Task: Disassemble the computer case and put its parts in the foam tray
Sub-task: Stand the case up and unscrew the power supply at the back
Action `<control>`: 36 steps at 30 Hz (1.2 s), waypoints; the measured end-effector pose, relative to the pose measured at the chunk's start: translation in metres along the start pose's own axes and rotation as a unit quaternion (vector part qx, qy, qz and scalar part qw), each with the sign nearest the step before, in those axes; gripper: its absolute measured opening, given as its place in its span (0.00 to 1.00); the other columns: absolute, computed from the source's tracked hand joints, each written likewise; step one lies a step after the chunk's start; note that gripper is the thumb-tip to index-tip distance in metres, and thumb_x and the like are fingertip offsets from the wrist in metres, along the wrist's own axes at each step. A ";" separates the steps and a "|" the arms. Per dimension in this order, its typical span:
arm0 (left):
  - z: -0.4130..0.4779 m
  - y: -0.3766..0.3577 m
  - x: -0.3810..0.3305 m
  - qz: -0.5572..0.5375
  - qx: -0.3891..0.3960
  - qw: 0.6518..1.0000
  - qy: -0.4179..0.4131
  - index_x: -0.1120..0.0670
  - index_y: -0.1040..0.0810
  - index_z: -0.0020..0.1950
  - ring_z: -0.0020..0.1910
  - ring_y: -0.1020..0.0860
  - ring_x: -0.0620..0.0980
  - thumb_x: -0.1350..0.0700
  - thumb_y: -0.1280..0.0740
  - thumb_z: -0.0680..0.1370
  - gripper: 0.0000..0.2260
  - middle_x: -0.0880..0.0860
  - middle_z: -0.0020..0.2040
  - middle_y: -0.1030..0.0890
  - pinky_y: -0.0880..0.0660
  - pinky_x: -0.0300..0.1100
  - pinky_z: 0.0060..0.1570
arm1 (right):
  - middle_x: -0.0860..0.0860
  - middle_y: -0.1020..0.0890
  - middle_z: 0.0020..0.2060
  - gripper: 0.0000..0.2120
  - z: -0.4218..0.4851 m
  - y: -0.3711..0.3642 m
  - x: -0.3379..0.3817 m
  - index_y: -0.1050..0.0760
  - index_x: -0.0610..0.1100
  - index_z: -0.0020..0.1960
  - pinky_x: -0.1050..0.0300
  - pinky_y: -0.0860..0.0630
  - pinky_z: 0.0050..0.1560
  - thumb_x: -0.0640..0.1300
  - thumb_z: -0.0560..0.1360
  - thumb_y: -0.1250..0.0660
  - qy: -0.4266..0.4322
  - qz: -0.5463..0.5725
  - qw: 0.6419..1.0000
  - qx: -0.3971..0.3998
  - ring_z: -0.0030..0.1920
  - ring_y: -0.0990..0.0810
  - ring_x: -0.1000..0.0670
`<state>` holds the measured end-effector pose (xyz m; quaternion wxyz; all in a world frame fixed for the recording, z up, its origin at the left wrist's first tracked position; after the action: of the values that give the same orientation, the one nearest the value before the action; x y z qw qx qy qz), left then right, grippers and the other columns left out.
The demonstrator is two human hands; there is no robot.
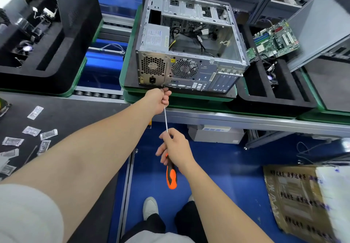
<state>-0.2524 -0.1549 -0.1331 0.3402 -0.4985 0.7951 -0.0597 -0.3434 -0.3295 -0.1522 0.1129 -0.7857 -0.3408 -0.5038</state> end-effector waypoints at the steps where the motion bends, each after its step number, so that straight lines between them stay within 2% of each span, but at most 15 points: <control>1: 0.001 0.001 -0.001 -0.008 0.001 1.000 0.009 0.55 0.29 0.45 0.18 0.38 0.43 0.61 0.53 0.87 0.17 0.51 0.35 0.28 0.45 0.33 0.20 | 0.41 0.15 0.36 0.11 -0.002 0.000 0.000 0.25 0.43 0.57 0.54 0.25 0.27 0.50 0.86 0.41 -0.018 0.094 0.994 0.046 0.25 0.25 0.46; 3: 0.002 0.003 -0.002 -0.034 0.006 0.999 0.023 0.56 0.28 0.44 0.18 0.39 0.43 0.61 0.52 0.87 0.17 0.51 0.35 0.27 0.45 0.34 0.20 | 0.41 0.19 0.36 0.13 -0.007 -0.002 -0.004 0.24 0.42 0.60 0.57 0.31 0.25 0.52 0.85 0.38 -0.064 0.296 0.945 0.119 0.24 0.32 0.49; 7: 0.006 0.006 -0.001 -0.076 0.027 0.996 0.030 0.57 0.28 0.44 0.19 0.40 0.44 0.64 0.53 0.86 0.18 0.52 0.35 0.26 0.44 0.35 0.21 | 0.46 0.26 0.30 0.15 -0.010 -0.005 -0.004 0.19 0.42 0.58 0.64 0.41 0.17 0.50 0.87 0.41 -0.127 0.579 0.771 0.233 0.21 0.42 0.55; 9: 0.008 0.008 -0.001 -0.077 0.031 0.996 0.025 0.57 0.27 0.45 0.20 0.40 0.44 0.66 0.54 0.84 0.18 0.52 0.37 0.26 0.43 0.35 0.20 | 0.48 0.27 0.28 0.13 -0.006 -0.006 0.001 0.19 0.41 0.58 0.63 0.44 0.16 0.47 0.86 0.40 -0.126 0.562 0.783 0.234 0.19 0.42 0.55; 13: 0.012 0.011 -0.001 -0.021 0.031 0.999 0.007 0.57 0.26 0.50 0.20 0.35 0.43 0.64 0.52 0.86 0.16 0.53 0.37 0.26 0.39 0.34 0.22 | 0.46 0.28 0.27 0.12 -0.004 -0.003 0.004 0.25 0.42 0.62 0.60 0.42 0.22 0.45 0.85 0.43 -0.096 0.269 0.954 0.089 0.21 0.42 0.51; 15: 0.011 0.010 0.001 -0.007 0.035 0.999 -0.003 0.57 0.25 0.51 0.23 0.34 0.43 0.64 0.52 0.86 0.16 0.53 0.37 0.26 0.38 0.34 0.25 | 0.44 0.23 0.32 0.12 -0.002 0.001 0.007 0.26 0.45 0.60 0.58 0.36 0.26 0.45 0.85 0.47 -0.059 0.023 0.998 -0.005 0.25 0.36 0.48; 18: 0.009 0.003 0.005 -0.027 0.033 0.999 -0.005 0.58 0.25 0.51 0.29 0.35 0.45 0.62 0.53 0.87 0.17 0.54 0.38 0.26 0.39 0.35 0.30 | 0.46 0.25 0.38 0.06 0.003 0.006 0.008 0.33 0.46 0.61 0.55 0.35 0.32 0.43 0.87 0.47 -0.002 -0.388 0.912 -0.131 0.33 0.30 0.48; 20: 0.009 -0.002 0.007 -0.034 0.021 0.999 -0.011 0.58 0.25 0.49 0.29 0.36 0.45 0.61 0.53 0.87 0.17 0.54 0.37 0.26 0.40 0.36 0.30 | 0.49 0.30 0.34 0.05 0.003 0.007 0.008 0.36 0.46 0.63 0.53 0.41 0.28 0.45 0.88 0.48 0.020 -0.462 0.869 -0.175 0.31 0.32 0.50; 22: 0.011 -0.004 0.009 -0.045 0.005 0.999 -0.012 0.57 0.27 0.48 0.25 0.37 0.44 0.60 0.52 0.87 0.17 0.52 0.35 0.27 0.41 0.36 0.26 | 0.49 0.30 0.34 0.04 0.006 0.008 0.007 0.36 0.46 0.61 0.54 0.41 0.28 0.45 0.89 0.48 0.024 -0.468 0.866 -0.174 0.31 0.32 0.49; 25: 0.012 -0.002 0.009 -0.056 -0.011 0.998 0.000 0.57 0.27 0.48 0.19 0.40 0.44 0.58 0.51 0.88 0.16 0.51 0.33 0.28 0.44 0.36 0.21 | 0.44 0.23 0.36 0.06 0.009 0.014 0.008 0.34 0.44 0.54 0.55 0.34 0.27 0.44 0.87 0.47 0.012 -0.332 0.938 -0.095 0.31 0.28 0.44; 27: 0.012 0.000 0.006 -0.064 -0.008 0.998 0.017 0.56 0.26 0.47 0.19 0.41 0.44 0.58 0.50 0.88 0.16 0.50 0.33 0.29 0.45 0.36 0.20 | 0.42 0.19 0.33 0.10 0.006 0.018 0.007 0.27 0.45 0.55 0.57 0.31 0.25 0.48 0.85 0.45 -0.021 -0.062 0.998 0.000 0.26 0.30 0.45; 28: 0.012 0.001 0.005 -0.072 -0.002 0.997 0.026 0.56 0.27 0.47 0.19 0.41 0.44 0.58 0.51 0.88 0.16 0.50 0.32 0.29 0.45 0.36 0.20 | 0.43 0.19 0.33 0.12 0.003 0.020 0.006 0.24 0.45 0.57 0.58 0.31 0.25 0.49 0.84 0.43 -0.047 0.066 0.996 0.045 0.24 0.32 0.47; 31: 0.012 0.006 0.002 -0.113 0.026 0.992 0.057 0.56 0.27 0.48 0.21 0.42 0.45 0.57 0.51 0.88 0.16 0.50 0.30 0.28 0.46 0.36 0.21 | 0.45 0.25 0.34 0.13 -0.003 0.022 0.004 0.20 0.45 0.64 0.59 0.36 0.23 0.48 0.84 0.38 -0.098 0.323 0.928 0.156 0.24 0.37 0.51; 35: 0.010 0.008 0.000 -0.153 0.053 0.984 0.072 0.57 0.27 0.48 0.18 0.42 0.45 0.57 0.51 0.88 0.17 0.50 0.29 0.27 0.46 0.37 0.19 | 0.49 0.31 0.31 0.13 -0.008 0.010 0.007 0.20 0.45 0.65 0.64 0.43 0.17 0.45 0.85 0.39 -0.154 0.567 0.760 0.279 0.21 0.42 0.55; 36: 0.010 0.008 -0.001 -0.150 0.054 0.985 0.069 0.57 0.27 0.47 0.18 0.43 0.45 0.57 0.52 0.88 0.17 0.50 0.29 0.27 0.46 0.37 0.19 | 0.49 0.32 0.31 0.12 -0.008 0.007 0.009 0.19 0.44 0.64 0.63 0.42 0.16 0.44 0.86 0.39 -0.151 0.574 0.758 0.270 0.20 0.42 0.55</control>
<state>-0.2520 -0.1478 -0.1436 0.2980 -0.5875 0.7286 -0.1875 -0.3423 -0.3349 -0.1398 0.5355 -0.8368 0.0401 -0.1065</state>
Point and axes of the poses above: each hand's wrist, its own z-axis towards the middle knuckle, its own y-axis out of the back of the hand, x = y × z, the point moved 2 cm from there along z, towards the middle knuckle
